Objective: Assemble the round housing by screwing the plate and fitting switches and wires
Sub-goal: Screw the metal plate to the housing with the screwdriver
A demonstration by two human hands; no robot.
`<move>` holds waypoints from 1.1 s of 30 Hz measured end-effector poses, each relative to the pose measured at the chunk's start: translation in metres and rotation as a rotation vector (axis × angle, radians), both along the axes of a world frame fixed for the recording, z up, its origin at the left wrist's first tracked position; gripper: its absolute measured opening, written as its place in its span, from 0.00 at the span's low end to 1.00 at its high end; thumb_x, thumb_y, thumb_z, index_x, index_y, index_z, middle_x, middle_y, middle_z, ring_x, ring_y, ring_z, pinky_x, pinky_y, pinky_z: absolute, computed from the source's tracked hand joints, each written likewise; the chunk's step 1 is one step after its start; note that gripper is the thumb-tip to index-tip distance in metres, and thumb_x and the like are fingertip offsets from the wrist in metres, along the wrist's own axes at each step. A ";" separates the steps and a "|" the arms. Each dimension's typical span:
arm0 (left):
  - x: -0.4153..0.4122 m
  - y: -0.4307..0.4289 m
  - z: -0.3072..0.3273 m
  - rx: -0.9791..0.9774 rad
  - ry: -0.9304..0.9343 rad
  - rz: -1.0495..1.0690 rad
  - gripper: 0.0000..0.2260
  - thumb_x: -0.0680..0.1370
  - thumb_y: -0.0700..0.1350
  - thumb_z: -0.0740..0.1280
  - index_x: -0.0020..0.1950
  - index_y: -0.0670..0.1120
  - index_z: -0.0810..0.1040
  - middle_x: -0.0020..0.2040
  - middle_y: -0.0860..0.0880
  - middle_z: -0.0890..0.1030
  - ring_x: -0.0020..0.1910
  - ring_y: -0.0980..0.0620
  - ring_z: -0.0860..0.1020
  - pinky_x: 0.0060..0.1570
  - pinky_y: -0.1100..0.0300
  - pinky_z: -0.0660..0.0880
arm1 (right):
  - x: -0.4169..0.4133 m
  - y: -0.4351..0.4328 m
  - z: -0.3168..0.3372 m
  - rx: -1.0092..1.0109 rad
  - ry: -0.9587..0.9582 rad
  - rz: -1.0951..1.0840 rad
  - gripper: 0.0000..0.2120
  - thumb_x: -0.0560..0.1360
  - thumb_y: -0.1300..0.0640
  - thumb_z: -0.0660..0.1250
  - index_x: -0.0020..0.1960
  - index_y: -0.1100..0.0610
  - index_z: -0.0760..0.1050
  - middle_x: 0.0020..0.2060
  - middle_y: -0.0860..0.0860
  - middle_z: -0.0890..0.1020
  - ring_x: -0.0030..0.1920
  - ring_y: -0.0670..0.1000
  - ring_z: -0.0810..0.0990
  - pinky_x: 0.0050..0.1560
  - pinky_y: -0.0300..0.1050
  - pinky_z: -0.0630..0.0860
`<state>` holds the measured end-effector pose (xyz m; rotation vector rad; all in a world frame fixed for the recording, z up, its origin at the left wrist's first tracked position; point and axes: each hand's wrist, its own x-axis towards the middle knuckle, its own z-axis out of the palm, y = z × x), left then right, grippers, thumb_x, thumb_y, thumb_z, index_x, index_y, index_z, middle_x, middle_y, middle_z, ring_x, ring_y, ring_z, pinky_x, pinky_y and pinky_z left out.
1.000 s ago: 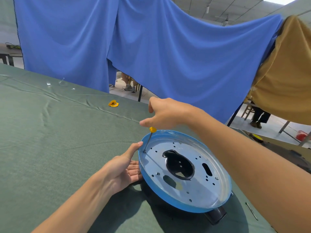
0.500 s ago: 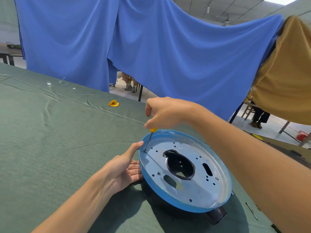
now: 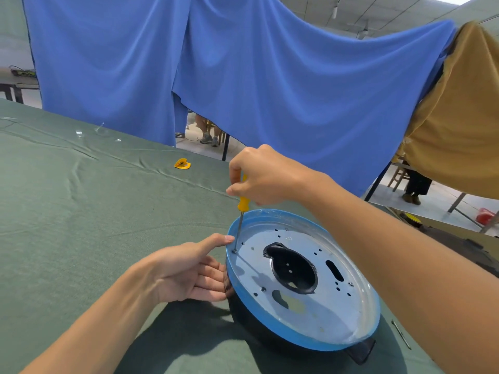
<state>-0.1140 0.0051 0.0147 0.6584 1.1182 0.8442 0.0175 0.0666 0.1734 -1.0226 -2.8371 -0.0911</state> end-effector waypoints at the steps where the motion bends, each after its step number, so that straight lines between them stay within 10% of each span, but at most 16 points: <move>1: -0.001 -0.003 0.002 0.001 0.039 -0.057 0.36 0.61 0.59 0.80 0.56 0.34 0.77 0.47 0.37 0.84 0.43 0.42 0.84 0.39 0.54 0.82 | 0.002 -0.003 -0.001 -0.009 0.005 0.016 0.08 0.77 0.50 0.68 0.42 0.53 0.76 0.29 0.45 0.76 0.27 0.40 0.72 0.27 0.37 0.66; 5: -0.004 -0.018 0.007 0.017 0.129 -0.230 0.29 0.62 0.58 0.78 0.49 0.36 0.78 0.51 0.34 0.84 0.52 0.38 0.84 0.32 0.60 0.79 | 0.009 -0.014 -0.004 -0.114 0.042 0.050 0.08 0.77 0.52 0.69 0.42 0.55 0.77 0.18 0.42 0.73 0.22 0.41 0.76 0.22 0.31 0.68; 21: -0.004 -0.035 0.021 0.029 0.222 -0.461 0.42 0.62 0.60 0.81 0.63 0.31 0.76 0.58 0.34 0.81 0.47 0.40 0.85 0.26 0.65 0.76 | 0.042 -0.046 -0.012 -0.180 0.047 0.069 0.07 0.77 0.54 0.69 0.44 0.57 0.79 0.35 0.46 0.78 0.30 0.44 0.78 0.25 0.33 0.72; 26: -0.003 -0.034 0.021 0.007 0.279 -0.449 0.36 0.64 0.60 0.79 0.60 0.34 0.78 0.38 0.47 0.77 0.26 0.56 0.70 0.20 0.70 0.62 | 0.041 -0.049 -0.012 -0.185 0.043 0.097 0.07 0.77 0.54 0.69 0.43 0.56 0.77 0.34 0.44 0.75 0.31 0.44 0.76 0.26 0.28 0.72; 33: 0.002 -0.046 0.014 -0.072 0.043 -0.263 0.27 0.61 0.51 0.84 0.49 0.35 0.80 0.33 0.49 0.70 0.22 0.59 0.62 0.18 0.70 0.60 | 0.043 -0.050 -0.011 -0.211 0.030 0.108 0.06 0.76 0.54 0.69 0.42 0.54 0.77 0.35 0.45 0.78 0.30 0.45 0.80 0.27 0.34 0.75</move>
